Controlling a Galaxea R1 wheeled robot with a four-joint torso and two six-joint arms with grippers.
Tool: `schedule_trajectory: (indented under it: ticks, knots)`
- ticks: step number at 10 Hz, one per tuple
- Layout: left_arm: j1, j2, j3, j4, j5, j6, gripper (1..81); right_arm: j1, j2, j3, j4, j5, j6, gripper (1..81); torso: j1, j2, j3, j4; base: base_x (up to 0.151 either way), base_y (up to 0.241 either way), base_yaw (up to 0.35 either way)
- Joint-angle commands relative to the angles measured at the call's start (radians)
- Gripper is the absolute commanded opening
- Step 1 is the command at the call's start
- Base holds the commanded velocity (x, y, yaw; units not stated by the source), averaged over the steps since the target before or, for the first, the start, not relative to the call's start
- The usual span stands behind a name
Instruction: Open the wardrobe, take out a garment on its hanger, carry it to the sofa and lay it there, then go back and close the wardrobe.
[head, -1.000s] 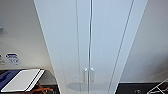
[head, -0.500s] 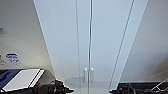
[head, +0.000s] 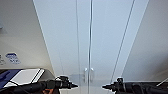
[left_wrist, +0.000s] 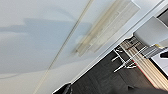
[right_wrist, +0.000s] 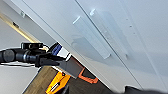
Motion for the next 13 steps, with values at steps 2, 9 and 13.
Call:
schedule_trajectory:
  ticks: [2, 9, 13]
  knots:
    - [-0.159, 0.045, -0.035, -0.020, 0.030, -0.004, 81.1, 0.183, 0.061, -0.047, -0.022, -0.054, 0.005, 81.1, 0.000, 0.000, 0.000, 0.000, 0.000, 0.000, 0.000]
    - [-0.159, 0.086, -0.044, -0.020, -0.007, -0.004, 81.1, 0.247, 0.185, -0.179, -0.056, -0.057, 0.012, 81.1, 0.001, 0.001, -0.001, 0.000, 0.000, 0.000, 0.000]
    - [-0.159, 0.122, -0.087, -0.018, -0.008, -0.004, 81.1, 0.269, 0.259, -0.270, -0.051, -0.036, 0.038, 81.1, 0.002, 0.001, -0.002, 0.000, 0.000, 0.000, 0.000]
